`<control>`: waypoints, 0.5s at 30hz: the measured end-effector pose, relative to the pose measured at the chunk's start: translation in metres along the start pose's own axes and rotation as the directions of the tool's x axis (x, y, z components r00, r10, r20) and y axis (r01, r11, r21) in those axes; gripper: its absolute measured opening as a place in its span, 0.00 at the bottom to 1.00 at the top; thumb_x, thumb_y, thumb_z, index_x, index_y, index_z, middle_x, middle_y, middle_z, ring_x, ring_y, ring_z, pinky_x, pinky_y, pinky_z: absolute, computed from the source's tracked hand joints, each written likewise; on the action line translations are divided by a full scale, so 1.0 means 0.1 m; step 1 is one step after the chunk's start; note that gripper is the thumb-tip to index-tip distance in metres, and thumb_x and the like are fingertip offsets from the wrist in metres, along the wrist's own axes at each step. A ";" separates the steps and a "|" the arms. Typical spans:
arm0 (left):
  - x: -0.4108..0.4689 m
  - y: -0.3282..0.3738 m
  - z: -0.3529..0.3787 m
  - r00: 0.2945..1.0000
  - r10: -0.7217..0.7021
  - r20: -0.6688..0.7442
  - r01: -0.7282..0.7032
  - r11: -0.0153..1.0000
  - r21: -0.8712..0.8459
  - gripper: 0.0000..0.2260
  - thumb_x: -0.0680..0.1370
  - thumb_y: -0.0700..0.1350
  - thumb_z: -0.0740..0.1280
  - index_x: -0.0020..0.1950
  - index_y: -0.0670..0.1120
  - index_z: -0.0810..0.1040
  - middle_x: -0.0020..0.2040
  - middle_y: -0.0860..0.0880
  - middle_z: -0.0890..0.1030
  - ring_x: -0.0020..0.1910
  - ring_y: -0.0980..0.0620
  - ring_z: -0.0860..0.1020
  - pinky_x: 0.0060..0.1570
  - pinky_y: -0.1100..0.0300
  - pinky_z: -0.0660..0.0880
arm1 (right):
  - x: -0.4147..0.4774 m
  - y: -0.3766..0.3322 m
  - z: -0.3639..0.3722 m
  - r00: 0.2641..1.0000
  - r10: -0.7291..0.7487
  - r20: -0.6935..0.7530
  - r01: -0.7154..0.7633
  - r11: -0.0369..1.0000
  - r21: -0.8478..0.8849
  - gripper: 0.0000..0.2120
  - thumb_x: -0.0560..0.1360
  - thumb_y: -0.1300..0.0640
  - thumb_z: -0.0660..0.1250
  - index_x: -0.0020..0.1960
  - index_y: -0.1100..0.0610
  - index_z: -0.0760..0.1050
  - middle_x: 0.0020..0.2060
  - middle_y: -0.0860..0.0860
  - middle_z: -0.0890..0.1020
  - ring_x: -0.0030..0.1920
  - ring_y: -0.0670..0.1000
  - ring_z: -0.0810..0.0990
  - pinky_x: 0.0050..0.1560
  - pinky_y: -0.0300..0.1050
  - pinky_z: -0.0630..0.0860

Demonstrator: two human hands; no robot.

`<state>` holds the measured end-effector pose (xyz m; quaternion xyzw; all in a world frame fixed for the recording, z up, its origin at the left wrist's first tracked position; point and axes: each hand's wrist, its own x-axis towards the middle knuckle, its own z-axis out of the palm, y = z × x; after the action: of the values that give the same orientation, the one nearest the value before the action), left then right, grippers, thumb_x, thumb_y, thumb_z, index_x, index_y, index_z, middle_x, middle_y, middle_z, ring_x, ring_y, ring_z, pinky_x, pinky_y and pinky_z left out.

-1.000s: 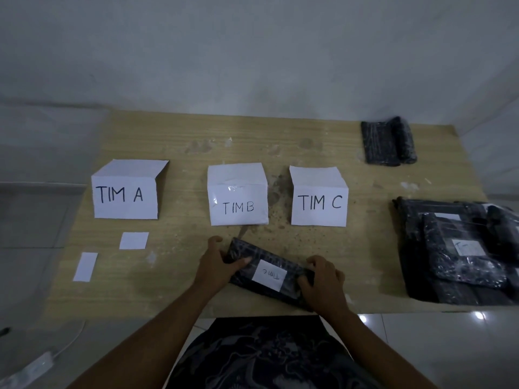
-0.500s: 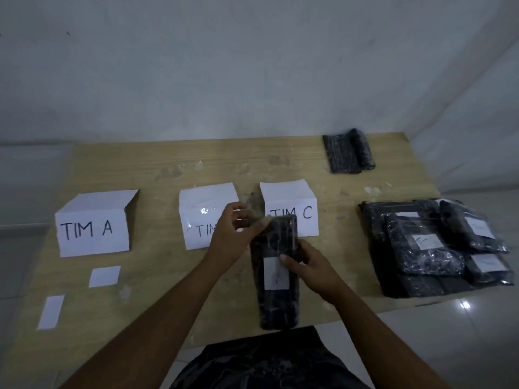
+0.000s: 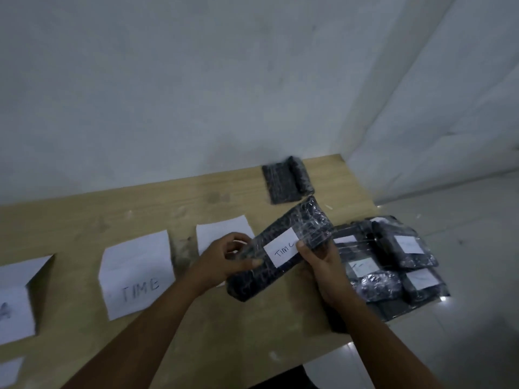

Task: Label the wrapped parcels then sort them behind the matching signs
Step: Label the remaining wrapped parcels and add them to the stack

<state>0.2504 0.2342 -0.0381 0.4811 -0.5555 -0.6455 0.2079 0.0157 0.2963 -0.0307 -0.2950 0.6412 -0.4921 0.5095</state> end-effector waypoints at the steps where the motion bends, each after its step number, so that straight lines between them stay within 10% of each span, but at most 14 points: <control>1: 0.15 0.14 0.08 1.000 0.008 -0.004 -0.008 1.000 0.015 0.18 0.66 0.55 0.78 0.53 0.59 0.78 0.58 0.57 0.79 0.60 0.55 0.77 0.59 0.48 0.74 | 0.13 -0.10 -0.18 0.999 -0.025 -0.038 0.025 1.000 0.000 0.31 0.70 0.50 0.74 0.68 0.51 0.65 0.57 0.51 0.81 0.55 0.52 0.82 0.49 0.50 0.82; 6: 0.90 0.70 0.50 0.999 0.038 0.002 -0.038 0.995 0.092 0.18 0.70 0.51 0.75 0.58 0.53 0.77 0.59 0.56 0.77 0.60 0.56 0.75 0.57 0.53 0.74 | 0.88 -0.62 -1.08 0.983 -0.144 -0.113 0.110 0.958 -0.264 0.28 0.75 0.52 0.70 0.70 0.49 0.62 0.57 0.52 0.76 0.54 0.54 0.80 0.53 0.53 0.80; 11: 1.68 0.99 1.10 0.956 0.053 -0.290 -0.014 0.991 0.135 0.22 0.69 0.54 0.76 0.56 0.47 0.73 0.52 0.53 0.75 0.50 0.54 0.75 0.44 0.62 0.71 | 1.75 -0.85 -1.84 0.984 -0.143 -0.109 0.057 0.825 -0.562 0.18 0.74 0.47 0.70 0.59 0.55 0.75 0.52 0.53 0.81 0.51 0.53 0.80 0.51 0.50 0.78; 15: 2.09 1.02 1.38 0.914 -0.158 -0.375 0.121 0.985 -0.121 0.24 0.69 0.50 0.76 0.56 0.44 0.67 0.46 0.50 0.72 0.43 0.53 0.73 0.36 0.62 0.70 | 2.28 -0.81 -2.18 0.991 -0.066 -0.117 -0.026 0.760 -0.649 0.19 0.73 0.46 0.71 0.56 0.58 0.76 0.48 0.53 0.81 0.50 0.54 0.79 0.50 0.43 0.72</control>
<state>0.0116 0.1079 -0.0373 0.6259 -0.4371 -0.5780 0.2882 -0.2697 0.1401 -0.0387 -0.4267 0.8010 -0.2635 0.3271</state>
